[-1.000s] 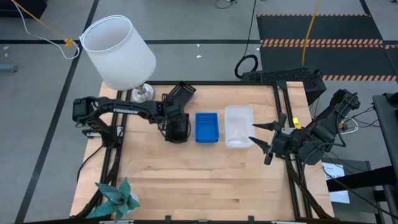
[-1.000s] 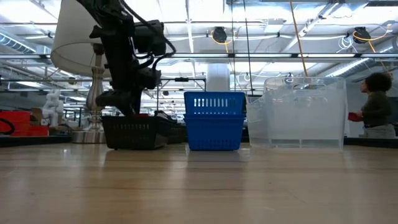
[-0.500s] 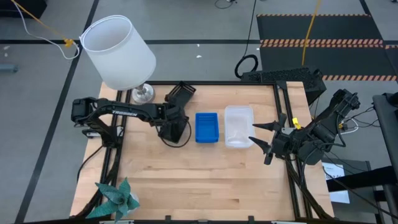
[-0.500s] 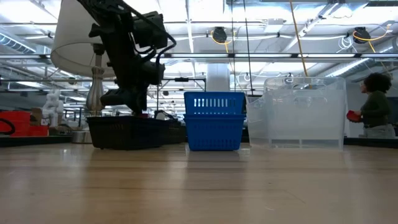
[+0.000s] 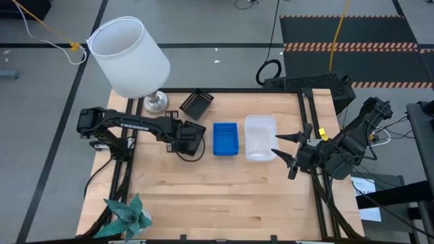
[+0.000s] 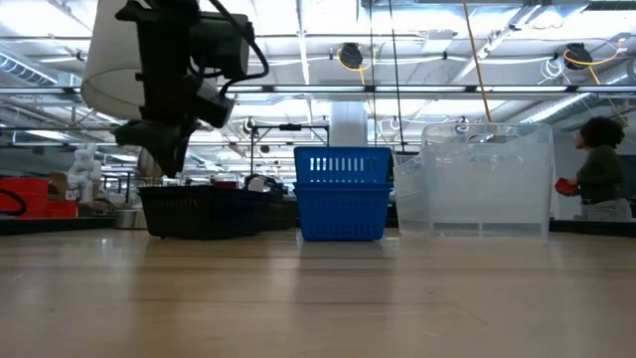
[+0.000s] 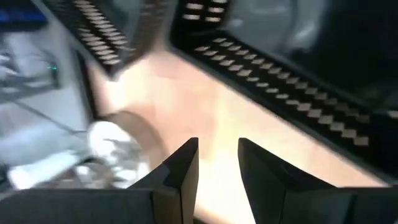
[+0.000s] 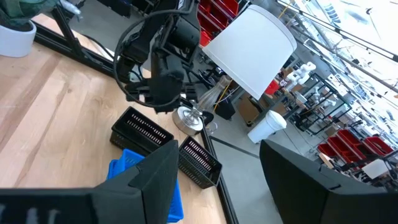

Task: Stack baskets by color
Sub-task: Adjust the stacked black bins

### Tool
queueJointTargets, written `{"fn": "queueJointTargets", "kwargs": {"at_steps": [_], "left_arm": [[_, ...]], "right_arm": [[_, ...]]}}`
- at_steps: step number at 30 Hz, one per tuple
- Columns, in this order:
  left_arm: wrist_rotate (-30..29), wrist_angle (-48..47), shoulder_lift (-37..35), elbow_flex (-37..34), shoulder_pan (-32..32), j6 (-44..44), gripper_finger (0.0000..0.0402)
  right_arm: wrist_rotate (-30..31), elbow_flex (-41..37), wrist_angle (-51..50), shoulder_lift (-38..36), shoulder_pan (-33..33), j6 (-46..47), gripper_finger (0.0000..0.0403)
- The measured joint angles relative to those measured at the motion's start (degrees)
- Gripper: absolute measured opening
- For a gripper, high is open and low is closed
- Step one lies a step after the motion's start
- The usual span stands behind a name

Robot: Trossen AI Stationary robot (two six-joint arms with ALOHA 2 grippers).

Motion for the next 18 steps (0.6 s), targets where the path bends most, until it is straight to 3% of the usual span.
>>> {"fn": "queueJointTargets", "kwargs": {"at_steps": [6,18], "left_arm": [[8.62,-0.16,0.0,-1.18,-0.06,-2.43,0.0115],[11.86,-0.05,0.0,-1.62,-1.14,-8.83,0.0103]], "right_arm": [[0.0,0.0,0.0,0.0,0.0,0.0,0.0219],[0.0,0.0,0.07,0.0,0.0,-1.49,0.0219]]}}
